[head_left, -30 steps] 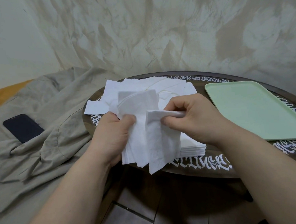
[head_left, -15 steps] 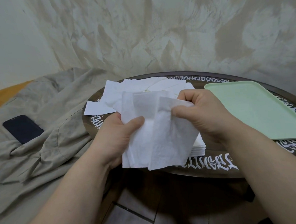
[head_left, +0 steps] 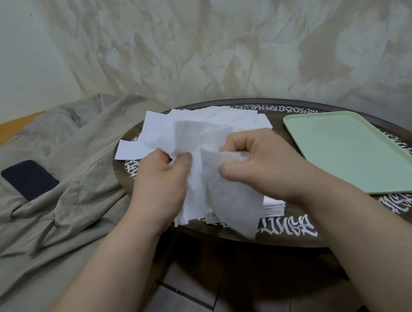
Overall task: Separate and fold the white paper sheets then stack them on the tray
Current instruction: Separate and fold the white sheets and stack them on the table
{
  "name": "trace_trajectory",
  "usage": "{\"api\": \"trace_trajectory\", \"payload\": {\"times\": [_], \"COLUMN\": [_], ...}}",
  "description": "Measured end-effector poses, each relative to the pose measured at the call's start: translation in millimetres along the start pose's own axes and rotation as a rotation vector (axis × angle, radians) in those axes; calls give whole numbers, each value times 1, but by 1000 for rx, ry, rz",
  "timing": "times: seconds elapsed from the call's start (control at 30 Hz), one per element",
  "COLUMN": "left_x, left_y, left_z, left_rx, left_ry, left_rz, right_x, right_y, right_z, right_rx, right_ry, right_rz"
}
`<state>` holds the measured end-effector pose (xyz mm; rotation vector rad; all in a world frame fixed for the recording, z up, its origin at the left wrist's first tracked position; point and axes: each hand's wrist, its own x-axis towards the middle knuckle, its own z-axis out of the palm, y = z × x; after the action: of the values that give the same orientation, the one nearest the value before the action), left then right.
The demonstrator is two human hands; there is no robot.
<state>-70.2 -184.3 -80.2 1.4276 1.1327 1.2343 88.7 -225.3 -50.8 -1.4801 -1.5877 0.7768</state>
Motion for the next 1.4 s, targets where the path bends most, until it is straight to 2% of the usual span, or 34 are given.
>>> {"api": "trace_trajectory", "payload": {"times": [0.07, 0.13, 0.27, 0.4, 0.6, 0.67, 0.77, 0.93, 1.13, 1.4], "left_x": [3, 4, 4, 2, 6, 7, 5, -3, -5, -3], "left_y": [-5, -6, -3, 0, -6, -5, -5, -1, 0, -6], "left_z": [-3, -7, -10, -9, -9, -10, -10, -5, -7, -10], "left_rx": [-18, -94, -164, -118, -49, -56, -61, -61, -62, -60], "left_ry": [-35, -58, -144, -180, -51, -53, -116, -282, -340, -386], "left_rz": [-23, -86, -164, -152, -132, -130, -131, -117, -77, -37], "right_x": [-3, -5, -6, -4, -5, -8, -5, 2, 3, 4], "right_y": [-1, 1, 2, 4, 4, 0, 2, 13, 12, 14], "right_z": [0, -4, -7, -6, -9, -16, -20, -14, -14, -12], "right_rx": [101, 144, 164, 192, 145, 217, 326, 52, -71, -12], "right_ry": [-145, -207, -228, -262, -341, -386, -308, -93, -19, -10], "right_rz": [19, 28, 21, 15, 30, 35, 5, -34, -83, -85]}}
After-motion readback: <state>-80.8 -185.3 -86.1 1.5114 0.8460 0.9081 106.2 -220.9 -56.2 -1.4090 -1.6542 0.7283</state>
